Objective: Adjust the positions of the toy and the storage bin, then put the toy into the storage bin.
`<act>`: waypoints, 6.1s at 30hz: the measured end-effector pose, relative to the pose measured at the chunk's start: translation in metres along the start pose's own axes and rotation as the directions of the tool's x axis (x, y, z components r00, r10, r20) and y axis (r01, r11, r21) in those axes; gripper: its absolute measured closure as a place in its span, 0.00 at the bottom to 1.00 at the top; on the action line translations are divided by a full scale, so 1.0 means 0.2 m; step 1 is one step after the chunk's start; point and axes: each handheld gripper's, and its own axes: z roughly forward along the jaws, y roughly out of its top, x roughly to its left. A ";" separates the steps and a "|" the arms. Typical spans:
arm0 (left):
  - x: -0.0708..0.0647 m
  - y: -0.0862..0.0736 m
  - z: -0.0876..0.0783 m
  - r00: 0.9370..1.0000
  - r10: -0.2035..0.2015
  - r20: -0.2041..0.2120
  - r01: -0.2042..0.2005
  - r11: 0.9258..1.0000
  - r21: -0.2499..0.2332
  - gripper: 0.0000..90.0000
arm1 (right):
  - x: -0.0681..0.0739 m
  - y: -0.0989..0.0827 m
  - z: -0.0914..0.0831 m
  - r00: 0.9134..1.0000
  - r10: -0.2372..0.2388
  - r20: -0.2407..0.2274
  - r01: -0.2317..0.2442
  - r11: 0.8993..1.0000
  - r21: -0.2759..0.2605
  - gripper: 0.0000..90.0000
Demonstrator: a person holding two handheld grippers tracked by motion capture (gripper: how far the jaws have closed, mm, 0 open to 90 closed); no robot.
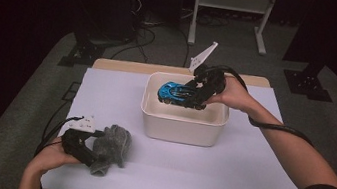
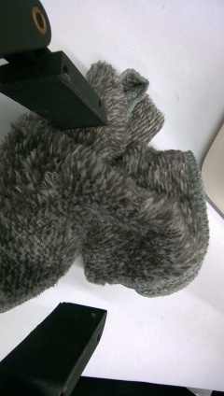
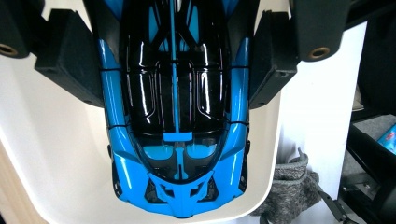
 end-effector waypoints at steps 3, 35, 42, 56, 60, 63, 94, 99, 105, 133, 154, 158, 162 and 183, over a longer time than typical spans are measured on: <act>0.00 0.00 0.00 1.000 -0.003 0.000 0.003 1.000 -0.002 0.07 | -0.01 0.00 0.03 1.000 0.003 -0.009 -0.003 1.000 0.006 0.28; 0.00 -0.01 -0.02 1.000 -0.008 0.000 0.008 1.000 -0.018 0.07 | -0.06 -0.01 0.29 0.999 0.008 -0.049 -0.003 0.995 0.097 0.28; 0.01 -0.01 -0.02 1.000 -0.008 0.000 0.008 1.000 -0.019 0.07 | -0.06 -0.02 0.33 0.998 0.014 -0.061 -0.006 0.992 0.125 0.28; 0.01 -0.01 -0.03 1.000 -0.008 0.000 0.008 1.000 -0.025 0.07 | -0.06 -0.02 0.40 0.997 0.023 -0.076 -0.011 0.987 0.159 0.28; 0.01 -0.01 -0.03 1.000 -0.006 0.001 0.006 1.000 -0.024 0.07 | -0.07 -0.02 0.40 0.997 0.027 -0.077 -0.014 0.987 0.163 0.28; 0.01 -0.01 -0.03 1.000 -0.007 -0.001 0.007 1.000 -0.029 0.07 | -0.07 -0.02 0.41 0.996 0.032 -0.078 -0.018 0.986 0.165 0.28; 0.01 -0.01 -0.03 1.000 -0.006 0.003 0.006 1.000 -0.028 0.07 | -0.05 -0.03 0.45 0.997 0.016 -0.077 0.002 0.973 0.233 0.28; 0.01 -0.01 -0.04 1.000 -0.005 0.003 0.005 1.000 -0.029 0.07 | -0.05 -0.03 0.45 0.996 0.018 -0.086 0.004 0.970 0.242 0.28; 0.01 -0.01 -0.04 1.000 -0.011 0.003 0.011 0.999 -0.032 0.07 | -0.04 -0.02 0.46 0.995 0.016 -0.100 0.009 0.968 0.249 0.28; 0.00 -0.02 -0.03 1.000 -0.010 0.009 0.010 1.000 -0.025 0.07 | -0.03 0.00 0.42 0.996 0.030 -0.080 -0.013 0.978 0.207 0.26; -0.01 -0.03 -0.04 1.000 -0.011 0.004 0.011 1.000 -0.028 0.07 | -0.01 0.01 0.30 0.997 0.046 -0.066 -0.035 0.987 0.156 0.25; -0.01 -0.03 -0.05 1.000 -0.007 0.005 0.007 0.999 -0.034 0.07 | -0.01 0.01 0.29 0.997 0.051 -0.063 -0.040 0.986 0.160 0.25; -0.01 -0.02 -0.03 1.000 -0.004 0.011 0.004 1.000 -0.025 0.07 | -0.01 0.01 0.27 0.997 0.057 -0.057 -0.048 0.987 0.153 0.25; -0.02 0.00 -0.03 1.000 0.013 0.008 -0.013 0.999 -0.029 0.05 | 0.05 -0.01 0.01 0.996 0.093 0.001 -0.093 0.993 0.072 0.23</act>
